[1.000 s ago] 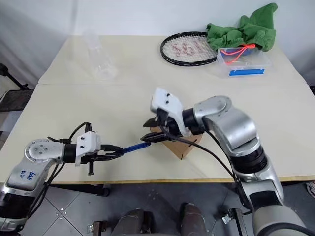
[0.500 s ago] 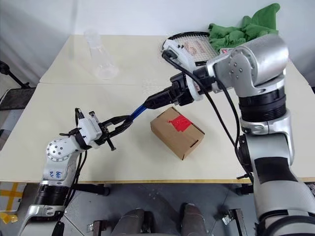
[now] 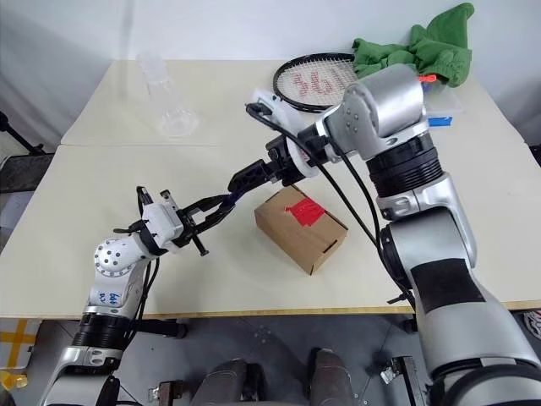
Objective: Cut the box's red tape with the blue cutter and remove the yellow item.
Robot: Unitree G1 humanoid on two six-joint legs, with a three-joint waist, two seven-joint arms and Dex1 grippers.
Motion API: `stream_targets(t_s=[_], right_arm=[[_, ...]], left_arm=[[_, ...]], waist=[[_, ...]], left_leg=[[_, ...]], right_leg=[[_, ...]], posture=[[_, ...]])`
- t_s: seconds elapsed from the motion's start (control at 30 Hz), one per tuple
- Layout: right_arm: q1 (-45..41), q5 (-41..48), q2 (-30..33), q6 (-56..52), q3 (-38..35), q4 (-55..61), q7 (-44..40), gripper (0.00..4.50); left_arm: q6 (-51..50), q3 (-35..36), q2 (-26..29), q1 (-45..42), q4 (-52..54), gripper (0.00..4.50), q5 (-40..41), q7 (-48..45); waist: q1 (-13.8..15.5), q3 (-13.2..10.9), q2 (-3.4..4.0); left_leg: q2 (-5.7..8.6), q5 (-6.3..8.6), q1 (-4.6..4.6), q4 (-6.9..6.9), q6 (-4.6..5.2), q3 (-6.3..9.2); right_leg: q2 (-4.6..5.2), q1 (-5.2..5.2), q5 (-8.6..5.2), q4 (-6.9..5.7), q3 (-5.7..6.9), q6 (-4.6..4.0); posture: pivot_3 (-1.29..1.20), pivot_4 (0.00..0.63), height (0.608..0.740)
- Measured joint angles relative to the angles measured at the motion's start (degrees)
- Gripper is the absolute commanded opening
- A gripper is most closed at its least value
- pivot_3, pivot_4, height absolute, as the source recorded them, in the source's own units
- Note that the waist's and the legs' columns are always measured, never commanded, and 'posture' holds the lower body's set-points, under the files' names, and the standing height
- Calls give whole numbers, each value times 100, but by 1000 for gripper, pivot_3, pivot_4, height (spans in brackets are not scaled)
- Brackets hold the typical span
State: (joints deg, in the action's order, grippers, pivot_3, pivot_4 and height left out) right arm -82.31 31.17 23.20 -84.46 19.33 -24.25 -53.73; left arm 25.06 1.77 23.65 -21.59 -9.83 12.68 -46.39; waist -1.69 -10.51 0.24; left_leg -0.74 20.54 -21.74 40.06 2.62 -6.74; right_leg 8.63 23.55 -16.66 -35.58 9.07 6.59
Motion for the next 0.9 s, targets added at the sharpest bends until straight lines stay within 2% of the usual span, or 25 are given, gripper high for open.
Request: stream_targets(t_s=[0.1, 0.33, 0.43, 0.5, 0.77, 0.8, 0.9], right_arm=[[-2, -89, 4, 207, 289, -24, -180, 4461], [-109, -207, 1, 370, 406, -139, -412, 4461], [-145, -236, -7, 408, 406, -217, -425, 3821], [-145, -279, -7, 437, 425, -220, -458, 3205], [-138, -313, -15, 535, 498, -166, -641, 296], [-138, -310, -20, 547, 506, -130, -659, 114], [-136, -318, -20, 548, 508, -127, -670, 141]], left_arm=[[-1, -2, 1, 0, 3, 436, 0, 6], [-1, -7, 1, -1, 3, 436, 1, 12], [-2, -7, 1, -1, 3, 436, 1, 14], [-2, -7, 1, -1, 3, 436, 2, 25], [-30, -7, 3, -1, -3, 436, -2, 64], [-39, -7, 3, -2, -7, 436, -1, 68], [-46, -7, 4, -2, -6, 436, -1, 81]], waist=[[1, 0, 0], [-1, 0, 0], [5, 0, 0], [4, 0, 0], [3, 0, 0], [2, 0, 0], [5, 0, 0]], left_leg=[[0, 0, -1, 0, 0, 2], [-1, 0, -2, 0, 0, 4], [-1, 0, -2, 1, 0, 4], [-1, 0, -2, 0, 0, 4], [-1, 0, -2, 0, 0, 4], [-1, 0, -2, 0, 0, 4], [-1, 0, -3, 1, 0, 5]], right_leg=[[0, 0, 0, 1, 1, 0], [0, 0, 0, 1, 2, 0], [0, 0, 0, 1, 1, 0], [0, 0, 0, 1, 1, 0], [0, 0, 0, 1, 2, 0], [0, 0, 0, 1, 2, 0], [0, 0, 0, 2, 2, 0]], posture=[[0, 150, 740], [0, 150, 740], [0, 150, 740], [0, 150, 740], [0, 150, 740], [0, 150, 740], [0, 150, 740]])
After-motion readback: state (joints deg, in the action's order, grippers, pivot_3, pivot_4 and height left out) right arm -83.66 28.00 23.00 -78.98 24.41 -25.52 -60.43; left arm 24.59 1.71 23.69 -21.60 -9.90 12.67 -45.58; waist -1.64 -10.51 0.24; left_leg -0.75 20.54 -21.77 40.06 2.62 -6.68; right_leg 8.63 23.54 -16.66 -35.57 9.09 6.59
